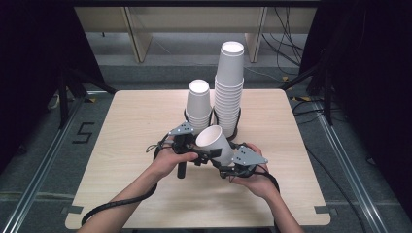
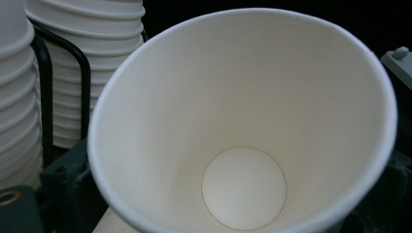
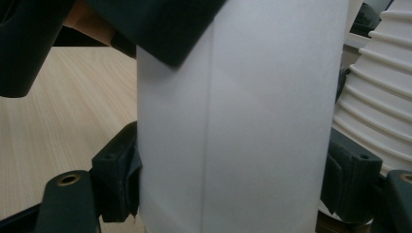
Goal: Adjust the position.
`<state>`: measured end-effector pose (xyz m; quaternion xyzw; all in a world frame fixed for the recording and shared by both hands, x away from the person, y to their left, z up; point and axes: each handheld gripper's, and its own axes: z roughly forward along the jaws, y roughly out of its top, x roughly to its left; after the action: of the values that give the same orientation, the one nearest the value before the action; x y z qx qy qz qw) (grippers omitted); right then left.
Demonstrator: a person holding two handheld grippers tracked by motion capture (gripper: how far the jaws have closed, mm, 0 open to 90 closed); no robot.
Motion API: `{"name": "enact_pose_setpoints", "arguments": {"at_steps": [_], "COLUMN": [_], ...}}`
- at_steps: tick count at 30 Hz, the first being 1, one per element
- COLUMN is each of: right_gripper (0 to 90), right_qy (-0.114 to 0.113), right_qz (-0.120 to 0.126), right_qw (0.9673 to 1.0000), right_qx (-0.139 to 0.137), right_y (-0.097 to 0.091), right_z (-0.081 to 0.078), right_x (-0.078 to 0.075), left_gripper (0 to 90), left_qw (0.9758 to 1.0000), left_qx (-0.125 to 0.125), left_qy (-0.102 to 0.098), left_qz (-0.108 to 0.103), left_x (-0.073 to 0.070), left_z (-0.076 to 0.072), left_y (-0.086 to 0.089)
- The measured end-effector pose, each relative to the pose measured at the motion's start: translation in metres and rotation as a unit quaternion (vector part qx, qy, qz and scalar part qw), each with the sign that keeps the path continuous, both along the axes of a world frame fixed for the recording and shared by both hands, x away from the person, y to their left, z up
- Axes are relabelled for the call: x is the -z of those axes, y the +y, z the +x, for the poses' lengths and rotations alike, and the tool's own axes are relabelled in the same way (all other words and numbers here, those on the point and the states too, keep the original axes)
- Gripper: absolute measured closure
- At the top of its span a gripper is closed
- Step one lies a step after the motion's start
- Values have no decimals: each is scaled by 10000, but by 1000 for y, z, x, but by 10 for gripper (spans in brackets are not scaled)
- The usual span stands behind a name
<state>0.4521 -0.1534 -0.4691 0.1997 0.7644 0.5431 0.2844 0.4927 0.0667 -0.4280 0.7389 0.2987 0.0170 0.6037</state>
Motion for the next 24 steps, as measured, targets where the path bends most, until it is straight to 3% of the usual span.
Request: {"name": "enact_pose_setpoints", "arguments": {"at_steps": [6, 7, 8, 10, 16, 22, 24], "right_gripper": [235, 234, 232, 229, 214, 71, 42], "right_qy": [64, -7, 101, 107, 198, 244, 374], "right_qz": [48, 30, 85, 80, -49, -248, -246], "right_qw": [10000, 10000, 9999, 9999, 9998, 9993, 9990], "right_qx": [-37, -45, -59, -48, -87, -109, -62], "right_y": [2, 1, 2, 2, 2, 4, 4], "right_z": [-1, 0, 0, 0, 1, 2, 1], "right_x": [-1, -1, 0, 0, 0, 1, 2], "left_gripper": [75, 82, 88, 96, 115, 121, 121], "left_qw": [10000, 10000, 10000, 9999, 9989, 9972, 9965], "left_qx": [12, 6, 12, 2, 74, 28, 11], "left_qy": [-45, -62, -74, -117, -394, -600, -660], "left_qz": [-17, 11, 36, 49, 253, 441, 504], "left_x": [-1, -1, -1, -2, -2, -4, -5], "left_z": [-2, -3, -3, -4, -8, -8, -8], "left_y": [-2, -3, -3, -3, -4, -3, -2]}}
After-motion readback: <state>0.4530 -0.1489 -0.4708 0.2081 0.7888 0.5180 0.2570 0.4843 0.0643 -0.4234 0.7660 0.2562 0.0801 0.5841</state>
